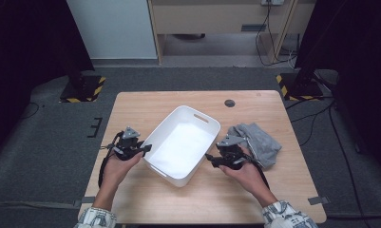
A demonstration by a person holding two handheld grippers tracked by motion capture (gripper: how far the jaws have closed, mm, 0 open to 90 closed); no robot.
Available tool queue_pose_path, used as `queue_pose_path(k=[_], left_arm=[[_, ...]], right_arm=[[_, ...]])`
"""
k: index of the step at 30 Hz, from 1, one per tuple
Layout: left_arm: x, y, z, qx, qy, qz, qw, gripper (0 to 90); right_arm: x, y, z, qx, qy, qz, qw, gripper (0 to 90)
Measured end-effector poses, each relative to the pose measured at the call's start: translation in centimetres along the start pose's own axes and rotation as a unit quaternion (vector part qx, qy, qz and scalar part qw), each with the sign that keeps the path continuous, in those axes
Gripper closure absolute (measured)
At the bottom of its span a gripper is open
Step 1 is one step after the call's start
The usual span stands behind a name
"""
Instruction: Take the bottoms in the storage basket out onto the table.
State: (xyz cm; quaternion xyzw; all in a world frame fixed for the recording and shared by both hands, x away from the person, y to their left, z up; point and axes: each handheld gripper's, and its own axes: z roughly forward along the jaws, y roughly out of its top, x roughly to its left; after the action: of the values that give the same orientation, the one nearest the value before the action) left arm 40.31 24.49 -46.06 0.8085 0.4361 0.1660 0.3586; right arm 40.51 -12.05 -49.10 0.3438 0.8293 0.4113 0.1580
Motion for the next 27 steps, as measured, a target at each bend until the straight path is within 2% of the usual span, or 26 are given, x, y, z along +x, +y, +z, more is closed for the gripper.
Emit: queue_pose_path(k=[5,10,15,20,27], left_arm=[[-0.3,-0.3,-0.4,0.003,-0.005,-0.002,1.0,67.7],[-0.8,-0.5,-0.6,0.005,0.0,0.001,1.0,69.0],[-1.2,-0.7,-0.8,0.005,-0.011,-0.001,0.9999,70.2],[-1.6,-0.8,-1.0,0.006,-0.009,0.003,0.9999,69.0],[-1.9,-1.2,-1.4,0.005,-0.016,-0.004,0.9999,66.9]], right_arm=[[-0.3,0.1,0.0,-0.001,-0.009,0.004,1.0,37.9],[-0.6,0.2,0.1,-0.003,-0.014,0.011,0.9998,38.8],[-1.1,0.3,0.0,-0.002,-0.021,0.017,0.9996,39.3],[-1.4,0.6,0.1,-0.001,-0.026,0.015,0.9996,39.5],[-1.6,0.9,0.3,-0.002,-0.029,0.022,0.9993,39.5]])
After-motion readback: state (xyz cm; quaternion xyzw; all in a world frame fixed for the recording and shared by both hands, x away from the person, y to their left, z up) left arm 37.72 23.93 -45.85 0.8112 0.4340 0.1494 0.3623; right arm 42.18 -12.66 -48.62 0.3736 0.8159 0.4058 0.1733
